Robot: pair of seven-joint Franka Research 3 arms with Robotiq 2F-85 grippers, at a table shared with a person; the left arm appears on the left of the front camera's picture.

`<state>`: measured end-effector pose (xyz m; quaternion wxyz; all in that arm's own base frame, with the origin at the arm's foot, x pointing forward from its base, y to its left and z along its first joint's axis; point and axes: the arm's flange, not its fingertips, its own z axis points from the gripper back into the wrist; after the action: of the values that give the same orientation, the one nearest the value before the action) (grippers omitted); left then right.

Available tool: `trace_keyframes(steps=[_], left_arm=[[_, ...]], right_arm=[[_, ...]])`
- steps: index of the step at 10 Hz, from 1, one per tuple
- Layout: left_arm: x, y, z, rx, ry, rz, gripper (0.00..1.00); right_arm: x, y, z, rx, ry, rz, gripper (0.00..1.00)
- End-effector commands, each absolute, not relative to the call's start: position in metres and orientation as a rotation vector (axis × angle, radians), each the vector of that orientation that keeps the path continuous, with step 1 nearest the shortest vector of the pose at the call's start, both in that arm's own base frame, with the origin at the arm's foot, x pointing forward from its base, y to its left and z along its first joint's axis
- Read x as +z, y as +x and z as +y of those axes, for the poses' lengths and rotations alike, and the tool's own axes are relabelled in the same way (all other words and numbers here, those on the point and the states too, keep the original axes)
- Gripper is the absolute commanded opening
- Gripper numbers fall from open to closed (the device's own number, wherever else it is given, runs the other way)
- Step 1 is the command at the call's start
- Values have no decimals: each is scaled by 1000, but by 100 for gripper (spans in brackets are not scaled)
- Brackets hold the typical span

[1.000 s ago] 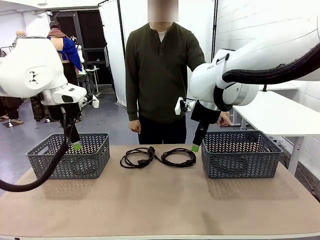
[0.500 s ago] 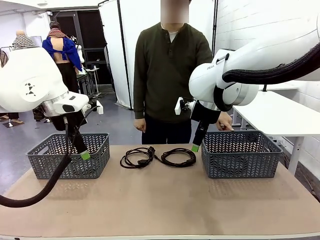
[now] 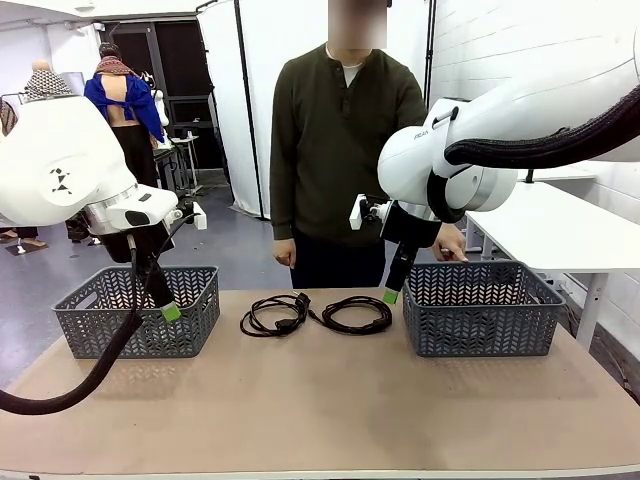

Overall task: Organize the cables according to human instructions.
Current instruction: Pick up a bundle of cables and place it in the basket indicated by the human.

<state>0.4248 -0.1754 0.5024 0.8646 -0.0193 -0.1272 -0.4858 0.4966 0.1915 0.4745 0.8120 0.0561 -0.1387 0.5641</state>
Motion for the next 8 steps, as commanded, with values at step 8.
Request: trace_keyframes(steps=[8], left_arm=[[504, 425, -175, -1017, -42, -263, 100]], right_arm=[[474, 497, 191, 1205, 120, -296, 100]])
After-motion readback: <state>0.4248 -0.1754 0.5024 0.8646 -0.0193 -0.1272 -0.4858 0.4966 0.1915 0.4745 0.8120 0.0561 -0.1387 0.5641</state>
